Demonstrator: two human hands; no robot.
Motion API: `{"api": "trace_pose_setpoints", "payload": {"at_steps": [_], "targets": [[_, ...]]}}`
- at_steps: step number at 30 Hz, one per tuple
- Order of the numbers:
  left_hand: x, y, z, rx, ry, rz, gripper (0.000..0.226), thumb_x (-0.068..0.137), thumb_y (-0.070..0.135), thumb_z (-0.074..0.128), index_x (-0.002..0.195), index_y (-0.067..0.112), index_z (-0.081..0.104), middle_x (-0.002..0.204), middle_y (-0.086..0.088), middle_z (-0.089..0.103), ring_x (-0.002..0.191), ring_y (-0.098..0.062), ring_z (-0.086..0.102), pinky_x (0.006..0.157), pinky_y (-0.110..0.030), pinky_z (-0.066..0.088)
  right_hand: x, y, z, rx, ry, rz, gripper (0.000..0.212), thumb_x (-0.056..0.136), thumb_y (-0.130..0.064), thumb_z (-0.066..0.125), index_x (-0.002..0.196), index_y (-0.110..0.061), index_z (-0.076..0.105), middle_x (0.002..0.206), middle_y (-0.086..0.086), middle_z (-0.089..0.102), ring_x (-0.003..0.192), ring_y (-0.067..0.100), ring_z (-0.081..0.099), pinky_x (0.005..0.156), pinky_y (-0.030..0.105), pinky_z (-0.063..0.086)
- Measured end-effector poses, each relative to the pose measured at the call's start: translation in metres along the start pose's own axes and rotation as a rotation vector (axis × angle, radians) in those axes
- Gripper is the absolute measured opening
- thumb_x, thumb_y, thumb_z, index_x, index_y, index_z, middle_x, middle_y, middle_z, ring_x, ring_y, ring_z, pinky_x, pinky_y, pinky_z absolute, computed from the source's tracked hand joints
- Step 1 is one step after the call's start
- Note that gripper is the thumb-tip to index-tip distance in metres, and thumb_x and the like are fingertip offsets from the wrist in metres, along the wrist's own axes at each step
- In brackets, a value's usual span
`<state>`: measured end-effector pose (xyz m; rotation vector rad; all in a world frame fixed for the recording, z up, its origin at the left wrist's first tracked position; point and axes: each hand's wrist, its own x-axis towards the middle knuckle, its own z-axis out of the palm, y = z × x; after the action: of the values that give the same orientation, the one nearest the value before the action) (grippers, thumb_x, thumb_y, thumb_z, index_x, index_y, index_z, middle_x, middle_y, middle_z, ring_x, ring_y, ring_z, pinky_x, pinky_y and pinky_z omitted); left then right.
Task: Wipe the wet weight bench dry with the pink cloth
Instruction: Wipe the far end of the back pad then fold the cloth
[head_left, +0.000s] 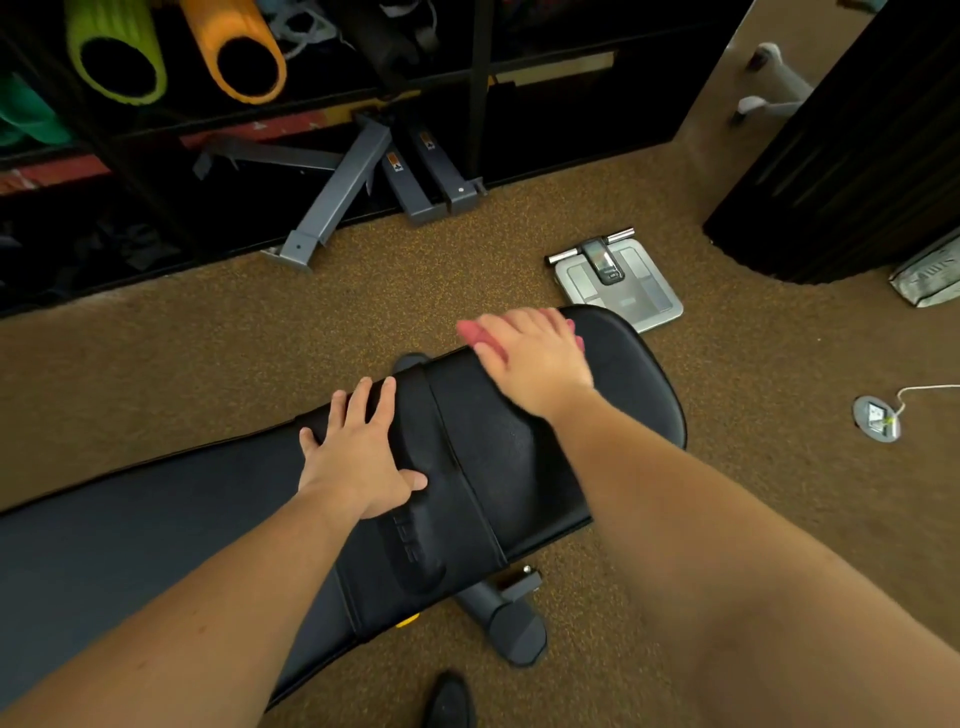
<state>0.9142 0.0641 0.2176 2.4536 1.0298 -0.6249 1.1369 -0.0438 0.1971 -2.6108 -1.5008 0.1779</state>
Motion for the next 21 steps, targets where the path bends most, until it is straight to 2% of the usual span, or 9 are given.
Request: {"api": "trace_pose_setpoints", "payload": {"at_steps": [3,6,12,15,18,21], "targets": [[0.000,0.000,0.000,0.004,-0.005,-0.003,0.124,0.080,0.058,0.072,0.154,0.035,-0.024,0.164,0.008,-0.024,0.153,-0.025,-0.018,0.120,-0.063,0.008,-0.002,0.035,-0.009,-0.013,-0.002,0.111,0.046,0.103,-0.053,0.026,0.141,-0.034,0.044,0.140,-0.003,0.055,0.136,0.023,0.044,0.120,0.050,0.022],[0.000,-0.001,0.002,0.002,-0.009,0.001,0.123,0.081,0.058,0.072,0.154,0.035,-0.025,0.164,0.008,-0.025,0.152,-0.025,-0.019,0.120,-0.063,0.007,0.001,0.057,-0.019,0.021,-0.017,0.242,0.049,0.101,-0.056,0.027,0.143,-0.035,0.043,0.138,0.000,0.056,0.132,0.027,0.047,0.112,0.051,0.032],[0.001,-0.001,0.003,-0.001,-0.007,-0.004,0.123,0.081,0.057,0.072,0.153,0.036,-0.026,0.163,0.009,-0.026,0.152,-0.024,-0.020,0.120,-0.063,0.007,-0.003,0.083,-0.030,0.247,-0.067,0.507,0.047,0.101,-0.055,0.032,0.135,-0.026,0.048,0.121,0.009,0.058,0.114,0.035,0.057,0.094,0.048,0.048],[0.000,0.000,0.003,0.000,-0.007,-0.007,0.123,0.081,0.056,0.072,0.153,0.036,-0.026,0.163,0.009,-0.027,0.152,-0.024,-0.021,0.120,-0.064,0.006,-0.020,0.092,-0.032,0.327,-0.025,0.628,0.046,0.102,-0.053,0.033,0.131,-0.020,0.049,0.113,0.012,0.063,0.106,0.036,0.060,0.085,0.042,0.046],[0.000,0.000,0.003,-0.006,-0.010,-0.012,0.123,0.081,0.056,0.072,0.153,0.036,-0.026,0.163,0.009,-0.027,0.152,-0.024,-0.020,0.119,-0.065,0.006,-0.044,0.093,-0.029,0.361,0.019,0.688,0.044,0.103,-0.052,0.034,0.131,-0.021,0.048,0.106,0.010,0.064,0.094,0.030,0.058,0.078,0.038,0.042],[-0.001,0.000,0.003,-0.003,-0.011,-0.017,0.123,0.082,0.055,0.072,0.153,0.036,-0.025,0.163,0.008,-0.027,0.152,-0.025,-0.021,0.119,-0.065,0.006,-0.067,0.095,-0.028,0.421,0.018,0.767,0.047,0.101,-0.057,0.031,0.131,-0.024,0.046,0.093,0.007,0.067,0.088,0.029,0.064,0.077,0.040,0.048]]}}
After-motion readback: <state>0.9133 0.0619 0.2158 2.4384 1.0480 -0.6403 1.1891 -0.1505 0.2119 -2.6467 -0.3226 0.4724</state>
